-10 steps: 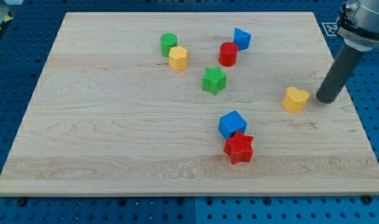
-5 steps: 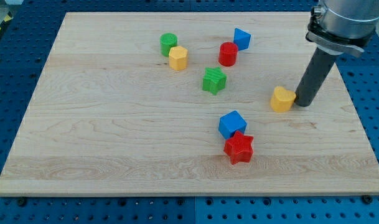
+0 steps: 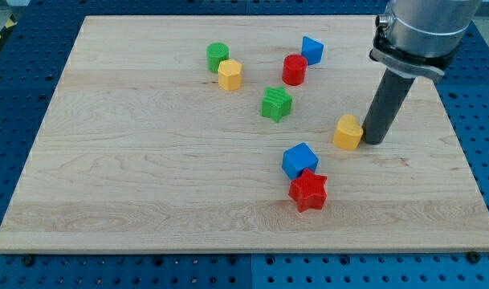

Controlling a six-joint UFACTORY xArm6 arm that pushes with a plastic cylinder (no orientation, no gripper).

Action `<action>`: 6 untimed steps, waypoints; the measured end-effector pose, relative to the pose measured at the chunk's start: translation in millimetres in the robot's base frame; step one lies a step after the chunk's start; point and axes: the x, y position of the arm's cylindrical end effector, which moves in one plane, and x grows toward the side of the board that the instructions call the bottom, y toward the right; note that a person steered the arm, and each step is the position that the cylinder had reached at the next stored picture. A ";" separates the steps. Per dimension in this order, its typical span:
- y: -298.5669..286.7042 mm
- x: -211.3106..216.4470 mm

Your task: Move the yellow heart to the top of the blue cube

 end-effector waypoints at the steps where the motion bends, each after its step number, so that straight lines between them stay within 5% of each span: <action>1: -8.5 -1.8; 6: -84.3 -2.1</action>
